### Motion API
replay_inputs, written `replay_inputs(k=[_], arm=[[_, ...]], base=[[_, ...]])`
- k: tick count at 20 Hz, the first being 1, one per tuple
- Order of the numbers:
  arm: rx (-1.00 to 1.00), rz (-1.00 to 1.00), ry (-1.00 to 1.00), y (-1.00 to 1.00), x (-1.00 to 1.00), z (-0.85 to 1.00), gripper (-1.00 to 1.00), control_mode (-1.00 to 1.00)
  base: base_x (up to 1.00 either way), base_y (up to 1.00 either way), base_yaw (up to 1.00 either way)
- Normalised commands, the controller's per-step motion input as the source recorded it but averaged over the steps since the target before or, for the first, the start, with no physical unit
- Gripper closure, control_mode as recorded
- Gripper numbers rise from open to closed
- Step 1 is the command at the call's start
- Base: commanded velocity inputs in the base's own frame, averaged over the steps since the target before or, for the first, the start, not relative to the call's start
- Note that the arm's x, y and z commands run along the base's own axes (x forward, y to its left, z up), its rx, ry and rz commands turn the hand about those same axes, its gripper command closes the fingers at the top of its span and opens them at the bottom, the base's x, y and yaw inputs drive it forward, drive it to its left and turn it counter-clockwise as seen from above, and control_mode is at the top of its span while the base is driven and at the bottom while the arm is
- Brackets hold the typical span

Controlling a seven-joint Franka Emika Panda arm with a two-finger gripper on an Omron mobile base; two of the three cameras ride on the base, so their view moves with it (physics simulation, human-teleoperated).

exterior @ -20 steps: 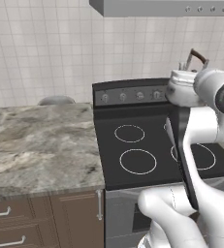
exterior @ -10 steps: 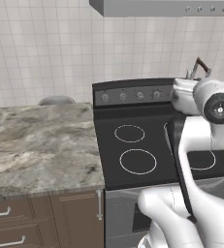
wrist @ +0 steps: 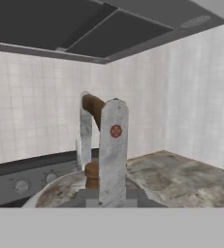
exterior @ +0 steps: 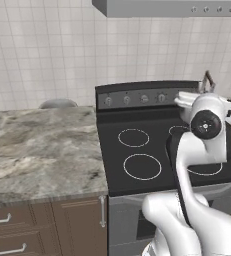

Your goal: Pick the kettle from the cabinet and place it on a stove burner. Then pick the pot from the counter and place it on another stove burner. Finally, turn both burners on.

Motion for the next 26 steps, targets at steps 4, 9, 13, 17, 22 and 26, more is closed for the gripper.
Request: replay_inputs(k=[4, 9, 13, 17, 22, 26], arm=[[-0.05, -0.07, 0.00, -0.13, 0.09, -0.28, 1.00, -1.00], [-0.01, -0.10, 0.00, -0.16, 0.08, -0.27, 1.00, -1.00], [0.00, -0.12, 0.00, -0.12, 0.07, -0.29, 1.00, -1.00], [0.00, -0.14, 0.01, -0.12, 0.02, -0.34, 1.00, -1.00], [-0.01, -0.13, 0.00, -0.13, 0.03, -0.26, 1.00, -1.00], [-0.01, -0.13, 0.00, -0.13, 0.08, -0.20, 1.00, -1.00]], base=[[0.00, 0.00, 0.00], [0.00, 0.00, 0.00], [0.00, 0.00, 0.00], [0.00, 0.00, 0.00], [0.00, 0.00, 0.00], [0.00, 0.00, 0.00]])
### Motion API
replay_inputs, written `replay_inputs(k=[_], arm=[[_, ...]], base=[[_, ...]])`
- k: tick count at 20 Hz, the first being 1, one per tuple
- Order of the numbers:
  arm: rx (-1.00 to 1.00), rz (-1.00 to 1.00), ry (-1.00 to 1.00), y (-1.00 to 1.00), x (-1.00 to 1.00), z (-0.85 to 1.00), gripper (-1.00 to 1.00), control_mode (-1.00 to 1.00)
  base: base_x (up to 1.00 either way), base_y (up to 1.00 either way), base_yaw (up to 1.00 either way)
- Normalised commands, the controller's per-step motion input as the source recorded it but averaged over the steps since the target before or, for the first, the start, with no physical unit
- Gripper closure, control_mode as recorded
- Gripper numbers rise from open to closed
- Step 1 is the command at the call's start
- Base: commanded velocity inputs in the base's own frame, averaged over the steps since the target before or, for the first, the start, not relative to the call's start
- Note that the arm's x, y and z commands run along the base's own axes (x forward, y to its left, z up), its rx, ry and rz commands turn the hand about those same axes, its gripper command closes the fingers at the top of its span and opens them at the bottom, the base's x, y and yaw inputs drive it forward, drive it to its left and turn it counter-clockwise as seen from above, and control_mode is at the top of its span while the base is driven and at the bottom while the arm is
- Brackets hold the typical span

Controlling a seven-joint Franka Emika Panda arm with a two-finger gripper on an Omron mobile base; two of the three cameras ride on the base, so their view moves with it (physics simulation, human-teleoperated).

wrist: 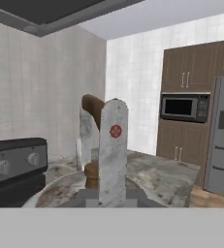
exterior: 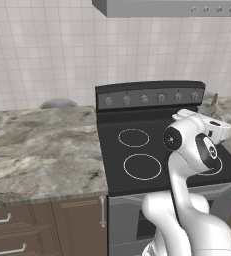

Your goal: Pick the kettle from the cabinet and place it on a stove burner. Then pick the pot from the counter and place it on another stove burner. Finally, turn both burners on.

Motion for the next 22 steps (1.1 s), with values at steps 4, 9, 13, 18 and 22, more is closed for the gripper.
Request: replay_inputs(k=[4, 9, 13, 18, 22], arm=[[0.00, -0.12, 0.02, -0.15, 0.04, -0.20, 1.00, -1.00], [0.00, -0.11, 0.03, -0.16, 0.00, -0.20, 1.00, -1.00], [0.00, -0.09, 0.05, -0.20, 0.00, -0.25, 1.00, -1.00], [0.00, -0.08, 0.01, -0.14, 0.00, -0.23, 1.00, -1.00], [0.00, -0.07, 0.01, -0.10, 0.00, -0.19, 1.00, -1.00]], base=[[0.00, 0.00, 0.00], [0.00, 0.00, 0.00], [0.00, 0.00, 0.00], [0.00, 0.00, 0.00], [0.00, 0.00, 0.00]])
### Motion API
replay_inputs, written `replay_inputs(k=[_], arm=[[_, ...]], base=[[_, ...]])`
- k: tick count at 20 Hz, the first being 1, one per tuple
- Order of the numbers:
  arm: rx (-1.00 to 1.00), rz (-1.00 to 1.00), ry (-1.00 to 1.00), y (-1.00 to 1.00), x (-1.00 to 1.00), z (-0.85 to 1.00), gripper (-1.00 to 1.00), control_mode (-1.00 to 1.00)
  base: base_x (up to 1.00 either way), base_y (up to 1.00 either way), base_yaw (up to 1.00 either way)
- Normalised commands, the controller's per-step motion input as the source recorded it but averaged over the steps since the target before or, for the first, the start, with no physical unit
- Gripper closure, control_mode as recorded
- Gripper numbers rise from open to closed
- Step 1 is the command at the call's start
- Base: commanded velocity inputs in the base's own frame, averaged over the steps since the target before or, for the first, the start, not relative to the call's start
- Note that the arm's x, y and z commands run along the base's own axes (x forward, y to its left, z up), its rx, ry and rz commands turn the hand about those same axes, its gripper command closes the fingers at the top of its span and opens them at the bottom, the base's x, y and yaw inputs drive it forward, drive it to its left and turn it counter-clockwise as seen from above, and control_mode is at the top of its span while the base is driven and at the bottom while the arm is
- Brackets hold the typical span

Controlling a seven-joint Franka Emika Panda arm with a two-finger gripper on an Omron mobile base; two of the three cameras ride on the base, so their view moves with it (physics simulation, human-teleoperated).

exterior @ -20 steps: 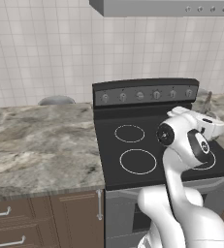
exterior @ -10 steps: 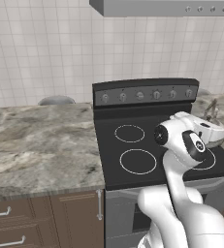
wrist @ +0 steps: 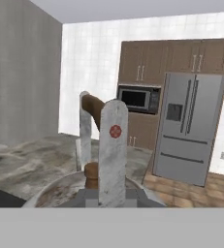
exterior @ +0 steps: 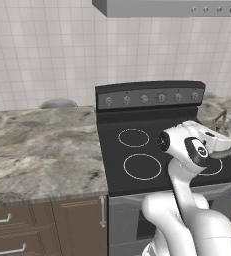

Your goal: Pick the kettle from the cabinet and place it on a stove burner. Then pick the pot from the counter and place it on another stove burner. Finally, turn both burners on.

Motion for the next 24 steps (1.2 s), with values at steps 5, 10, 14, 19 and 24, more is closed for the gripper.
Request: replay_inputs(k=[5, 10, 14, 19, 24], arm=[[-0.01, -0.03, 0.00, -0.06, 0.00, -0.09, 1.00, -1.00], [0.00, -0.02, 0.00, -0.07, 0.00, -0.22, 1.00, -1.00], [0.00, -0.02, 0.02, -0.05, 0.00, -0.24, 1.00, -1.00], [0.00, -0.01, 0.01, -0.07, 0.02, -0.27, 1.00, -1.00], [0.01, 0.00, 0.00, -0.16, 0.09, -0.25, 1.00, -1.00]], base=[[0.00, 0.00, 0.00], [0.00, 0.00, 0.00], [0.00, 0.00, 0.00], [0.00, 0.00, 0.00], [0.00, 0.00, 0.00]])
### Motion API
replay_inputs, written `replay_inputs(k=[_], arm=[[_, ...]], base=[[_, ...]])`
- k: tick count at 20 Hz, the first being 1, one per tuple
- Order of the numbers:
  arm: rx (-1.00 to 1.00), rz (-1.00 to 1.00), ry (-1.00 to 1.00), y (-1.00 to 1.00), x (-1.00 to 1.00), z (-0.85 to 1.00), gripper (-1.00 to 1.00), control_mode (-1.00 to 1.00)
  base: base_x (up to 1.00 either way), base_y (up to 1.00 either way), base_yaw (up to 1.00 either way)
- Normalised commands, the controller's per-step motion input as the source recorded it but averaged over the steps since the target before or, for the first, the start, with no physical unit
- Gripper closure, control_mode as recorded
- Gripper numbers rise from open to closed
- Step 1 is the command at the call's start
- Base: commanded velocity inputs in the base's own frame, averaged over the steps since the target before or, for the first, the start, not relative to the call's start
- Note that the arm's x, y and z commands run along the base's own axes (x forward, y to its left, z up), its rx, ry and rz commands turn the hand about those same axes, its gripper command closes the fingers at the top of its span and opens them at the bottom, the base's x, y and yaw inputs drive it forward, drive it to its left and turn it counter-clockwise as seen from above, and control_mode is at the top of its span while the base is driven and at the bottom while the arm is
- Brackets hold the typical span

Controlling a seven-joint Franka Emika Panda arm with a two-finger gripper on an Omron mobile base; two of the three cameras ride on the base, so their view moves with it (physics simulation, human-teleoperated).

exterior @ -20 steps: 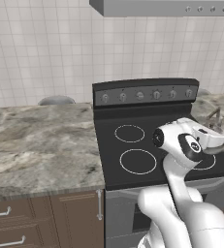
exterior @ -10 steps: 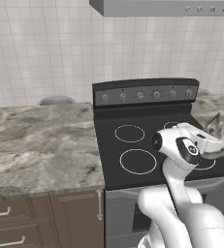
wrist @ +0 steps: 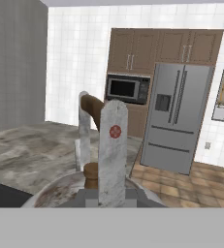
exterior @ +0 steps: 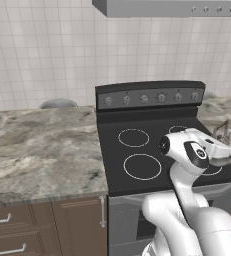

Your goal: Pick the kettle from the cabinet and place it on a stove burner. Then pick the pot from the counter and place it on another stove burner. Finally, turn both burners on.

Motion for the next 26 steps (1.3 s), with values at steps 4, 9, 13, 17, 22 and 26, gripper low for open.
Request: replay_inputs(k=[4, 9, 13, 17, 22, 26], arm=[[0.03, 0.00, 0.00, -0.10, 0.03, -0.26, 1.00, -1.00], [0.01, 0.00, 0.00, -0.01, 0.07, -0.24, 1.00, -1.00], [0.00, 0.00, 0.00, 0.00, 0.02, -0.22, 1.00, -1.00], [0.00, 0.00, -0.02, 0.00, 0.03, -0.22, 1.00, -1.00], [0.00, 0.00, -0.06, 0.00, 0.05, -0.20, 1.00, -1.00], [0.00, 0.00, -0.06, 0.00, 0.09, -0.18, 1.00, -1.00]], base=[[0.00, 0.00, 0.00], [0.00, 0.00, 0.00], [0.00, 0.00, 0.00], [0.00, 0.00, 0.00], [0.00, 0.00, 0.00], [0.00, 0.00, 0.00]])
